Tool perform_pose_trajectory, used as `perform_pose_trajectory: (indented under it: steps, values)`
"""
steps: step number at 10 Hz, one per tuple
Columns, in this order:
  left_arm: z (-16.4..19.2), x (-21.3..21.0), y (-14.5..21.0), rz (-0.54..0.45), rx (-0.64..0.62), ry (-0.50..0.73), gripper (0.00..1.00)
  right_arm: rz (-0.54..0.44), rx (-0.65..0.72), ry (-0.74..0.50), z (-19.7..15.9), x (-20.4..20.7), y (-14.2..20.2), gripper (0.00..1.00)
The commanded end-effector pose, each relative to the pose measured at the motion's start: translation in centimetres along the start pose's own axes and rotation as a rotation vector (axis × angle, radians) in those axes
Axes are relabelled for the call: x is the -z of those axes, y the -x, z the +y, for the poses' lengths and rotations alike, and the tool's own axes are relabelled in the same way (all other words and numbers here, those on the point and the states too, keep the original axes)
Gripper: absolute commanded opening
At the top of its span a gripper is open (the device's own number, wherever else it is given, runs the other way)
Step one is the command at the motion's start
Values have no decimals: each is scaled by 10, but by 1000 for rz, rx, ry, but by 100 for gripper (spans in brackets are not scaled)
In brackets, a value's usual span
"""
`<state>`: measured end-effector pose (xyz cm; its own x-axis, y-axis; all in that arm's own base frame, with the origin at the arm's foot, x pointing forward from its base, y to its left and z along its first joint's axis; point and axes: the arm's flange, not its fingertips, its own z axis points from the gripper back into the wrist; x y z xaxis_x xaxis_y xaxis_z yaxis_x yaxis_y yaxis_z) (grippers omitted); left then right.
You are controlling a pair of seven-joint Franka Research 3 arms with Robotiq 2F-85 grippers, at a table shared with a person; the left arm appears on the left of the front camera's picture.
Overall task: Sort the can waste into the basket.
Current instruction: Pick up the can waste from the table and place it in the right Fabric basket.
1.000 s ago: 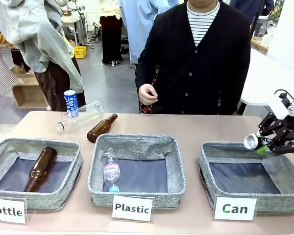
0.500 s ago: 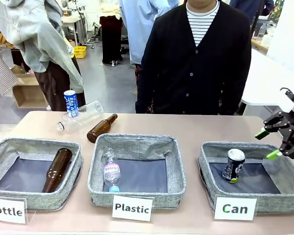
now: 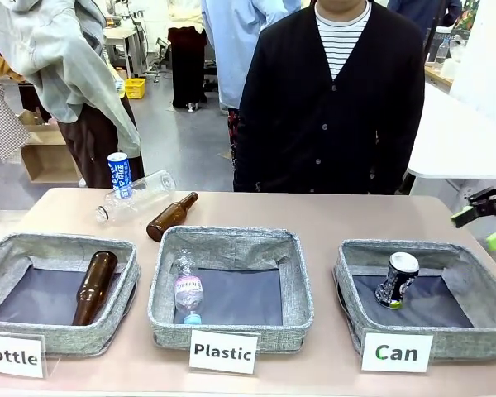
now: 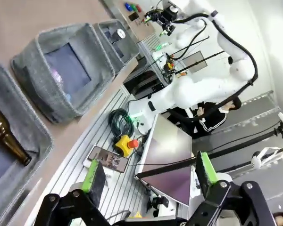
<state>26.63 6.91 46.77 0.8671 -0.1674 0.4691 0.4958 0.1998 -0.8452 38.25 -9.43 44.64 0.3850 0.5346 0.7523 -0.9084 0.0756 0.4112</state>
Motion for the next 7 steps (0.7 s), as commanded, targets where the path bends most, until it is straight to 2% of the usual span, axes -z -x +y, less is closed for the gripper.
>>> perform_pose_trajectory:
  steps: [1,2,3,4,5,6,7]
  values:
    - [-13,-4,0,-38,18,60,100,-457,598,-281,-31,-39,-10,100]
    - [-13,-4,0,-38,18,60,100,-512,719,-345,-45,-43,-11,100]
    - [-13,-4,0,-38,18,60,100,-447,907,-356,-61,-38,-16,100]
    - [-13,-4,0,-38,18,60,100,-467,1036,-278,-74,-33,-20,100]
    - [-13,-4,0,-38,18,60,100,-554,1124,-99,-82,-25,-24,100]
    - [-13,-4,0,-38,18,60,100,-546,1142,54,-86,-12,-29,100]
    - [-13,-4,0,-38,18,60,100,-286,682,-194,-84,-32,1,100]
